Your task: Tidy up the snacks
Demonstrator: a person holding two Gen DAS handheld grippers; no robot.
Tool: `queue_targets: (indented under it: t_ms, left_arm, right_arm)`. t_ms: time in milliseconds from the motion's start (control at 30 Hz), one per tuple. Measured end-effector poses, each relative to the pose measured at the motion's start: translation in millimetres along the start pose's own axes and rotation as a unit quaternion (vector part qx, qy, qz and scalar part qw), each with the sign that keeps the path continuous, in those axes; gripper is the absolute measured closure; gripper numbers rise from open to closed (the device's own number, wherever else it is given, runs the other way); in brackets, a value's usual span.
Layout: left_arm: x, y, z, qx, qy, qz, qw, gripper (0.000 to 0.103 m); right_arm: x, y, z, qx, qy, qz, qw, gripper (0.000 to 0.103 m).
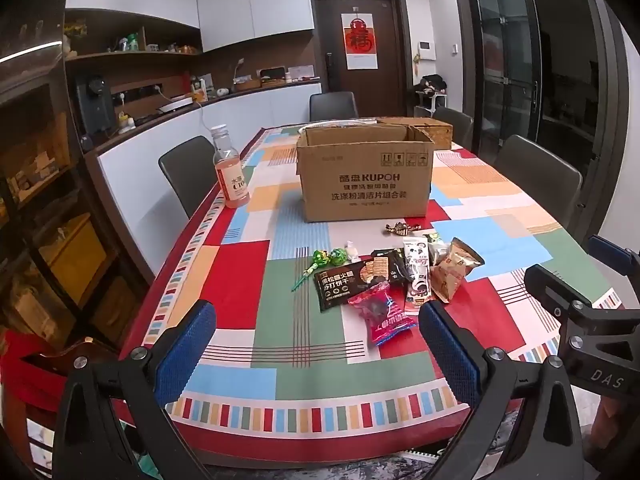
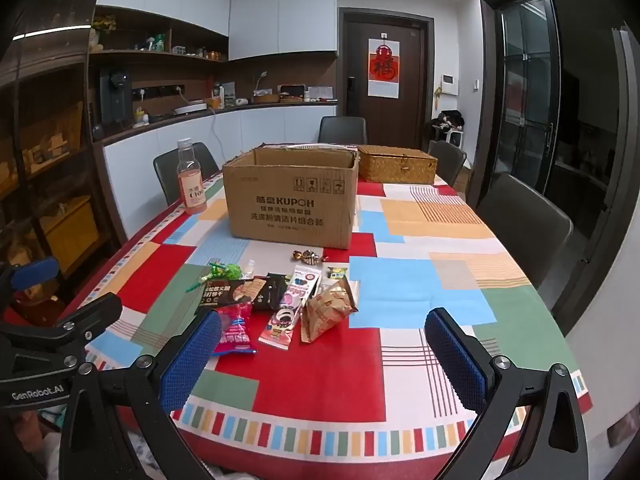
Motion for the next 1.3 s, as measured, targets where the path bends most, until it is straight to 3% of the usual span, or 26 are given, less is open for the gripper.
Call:
queue_targets:
  t_ms: [1300]
  left_arm:
    - [-1, 0, 7, 0.006, -0.010, 0.005, 0.9999, 0.000]
  right_arm:
    - [1, 0, 8, 0.007, -0.001, 0.002, 1.000, 0.000]
Point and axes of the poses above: each gripper's, at about its wrist camera, not at the fingertips, and z roughly against the way its jaws point, x to its right, y to its top, the point moved 7 cm from there along -z, roughly the way its jaws point, and after that the axes turned 1 degree about y, right-handed, at the moved point
